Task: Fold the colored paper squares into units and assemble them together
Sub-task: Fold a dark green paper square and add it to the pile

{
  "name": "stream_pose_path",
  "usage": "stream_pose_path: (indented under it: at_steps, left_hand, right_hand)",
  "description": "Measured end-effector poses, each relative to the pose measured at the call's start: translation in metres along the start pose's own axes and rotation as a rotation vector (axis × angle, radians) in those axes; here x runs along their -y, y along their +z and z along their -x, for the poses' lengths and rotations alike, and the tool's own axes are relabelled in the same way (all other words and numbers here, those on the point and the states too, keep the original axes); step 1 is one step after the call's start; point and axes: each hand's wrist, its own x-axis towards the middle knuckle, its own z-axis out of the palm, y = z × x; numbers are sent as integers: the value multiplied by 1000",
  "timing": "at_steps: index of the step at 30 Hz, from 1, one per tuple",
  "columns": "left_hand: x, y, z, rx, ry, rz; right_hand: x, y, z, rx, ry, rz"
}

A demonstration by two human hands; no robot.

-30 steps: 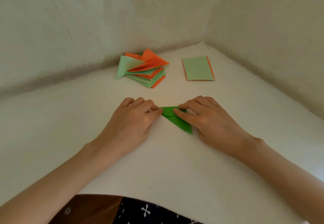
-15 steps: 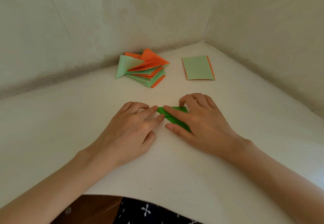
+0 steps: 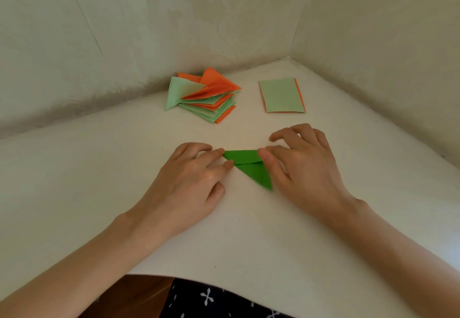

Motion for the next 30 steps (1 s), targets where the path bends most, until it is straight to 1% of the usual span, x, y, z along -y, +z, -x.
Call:
stream_pose_path:
  at_steps: [1,3,5,6,8,10,12,14,16,18,20,22,26,30]
  left_hand:
    - [0,0,0,-10,4,9]
    - [1,0,0,-29,2,50]
    - [4,0,-4,-30,-13,140]
    - [6,-1,-7,-27,-34,210]
    - [10,-2,-15,-60,-109,360]
    - [13,-2,-25,-72,-211,445]
    - [14,-1,-34,-52,-311,570]
    - [14,-2,-42,-36,-396,832]
    - [14,-5,-46,-51,-431,1123]
    - [14,-7,-46,-51,-457,1301]
    - [12,-10,-45,-33,-480,1370]
    - [12,-11,-43,-27,-497,1403]
    - [12,-10,-41,-39,-502,1447]
    - [10,-11,-41,-87,-493,1397]
  right_hand:
    - [-2,1,-4,22,9,-61]
    - [-2,3,-13,144,9,-191]
    - [1,5,-18,267,-14,-233]
    - [2,6,-21,293,-17,-248]
    - [5,5,-25,342,47,-363]
    - [7,4,-28,381,151,-529]
    - [8,6,-29,349,258,-658]
    - [11,5,-31,272,351,-827]
    - [12,2,-33,226,404,-1018]
    - [11,-1,-33,212,456,-1160]
    - [11,-4,-33,235,506,-1282]
    - [11,-4,-32,252,531,-1335]
    - [11,-4,-31,233,535,-1290]
    - [11,-4,-31,188,505,-1239]
